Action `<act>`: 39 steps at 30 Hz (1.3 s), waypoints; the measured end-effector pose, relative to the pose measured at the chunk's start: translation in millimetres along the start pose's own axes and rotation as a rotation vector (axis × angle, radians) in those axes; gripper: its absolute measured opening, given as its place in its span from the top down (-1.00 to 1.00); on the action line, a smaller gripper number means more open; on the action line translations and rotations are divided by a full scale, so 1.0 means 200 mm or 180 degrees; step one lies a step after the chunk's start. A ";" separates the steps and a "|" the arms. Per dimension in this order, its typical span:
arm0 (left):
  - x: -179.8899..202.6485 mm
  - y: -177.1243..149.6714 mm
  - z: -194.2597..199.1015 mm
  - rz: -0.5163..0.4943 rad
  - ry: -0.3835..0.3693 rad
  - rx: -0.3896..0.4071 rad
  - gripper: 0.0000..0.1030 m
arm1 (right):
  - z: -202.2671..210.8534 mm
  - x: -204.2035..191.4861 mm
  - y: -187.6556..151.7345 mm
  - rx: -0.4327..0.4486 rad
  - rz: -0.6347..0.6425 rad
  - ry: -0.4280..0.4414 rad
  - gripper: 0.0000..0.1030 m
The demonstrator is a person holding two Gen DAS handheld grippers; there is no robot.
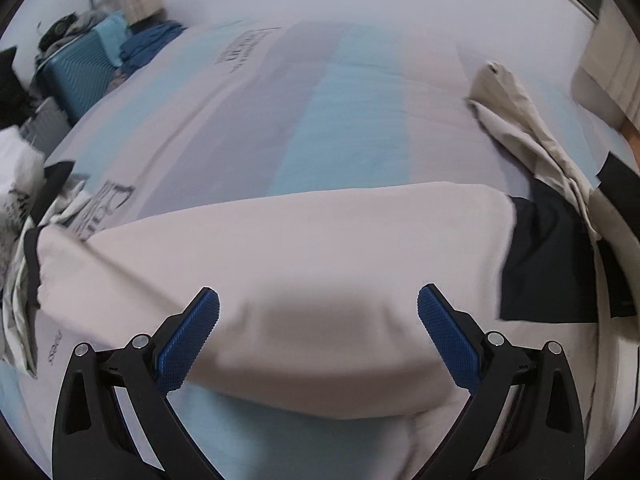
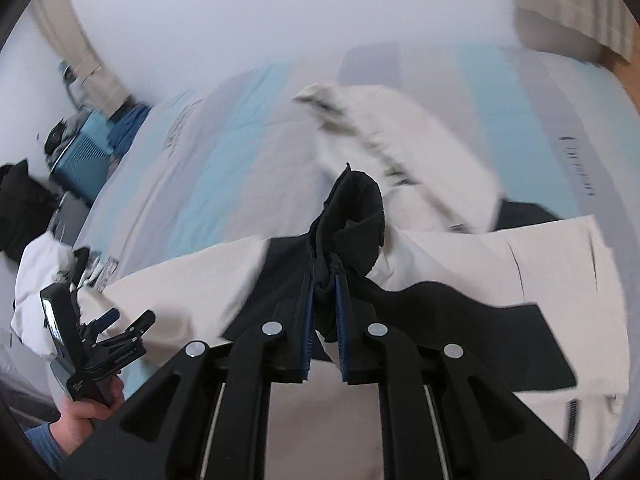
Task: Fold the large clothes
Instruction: 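Carry the cuff with the right gripper across the jacket body toward the other sleeve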
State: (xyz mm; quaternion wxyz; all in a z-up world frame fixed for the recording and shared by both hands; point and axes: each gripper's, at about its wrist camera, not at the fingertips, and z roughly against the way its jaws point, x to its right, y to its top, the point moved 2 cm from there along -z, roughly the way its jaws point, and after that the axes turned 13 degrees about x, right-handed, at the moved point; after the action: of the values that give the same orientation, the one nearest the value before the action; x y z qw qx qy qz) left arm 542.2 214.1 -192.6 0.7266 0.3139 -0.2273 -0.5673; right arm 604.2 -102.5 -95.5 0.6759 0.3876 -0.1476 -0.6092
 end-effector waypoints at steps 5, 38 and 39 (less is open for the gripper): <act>-0.21 -0.05 0.05 0.0163 0.0061 -0.0006 -0.88 | -0.15 -0.28 -0.11 -0.0131 0.0209 0.0064 0.82; -1.07 -0.19 0.13 0.0680 0.0576 0.0166 -0.85 | -0.56 -0.61 -0.52 -0.0459 0.0701 -0.0159 0.72; -1.12 -0.19 0.13 0.0734 0.0590 0.0175 -0.85 | -0.56 -0.61 -0.53 -0.0464 0.0728 -0.0156 0.72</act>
State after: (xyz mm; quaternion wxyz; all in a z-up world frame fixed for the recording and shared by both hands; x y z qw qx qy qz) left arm 441.6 418.9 -195.6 0.7959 0.3565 -0.2093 -0.4423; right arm 578.7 54.8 -210.6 0.7636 0.3031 -0.1625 -0.5465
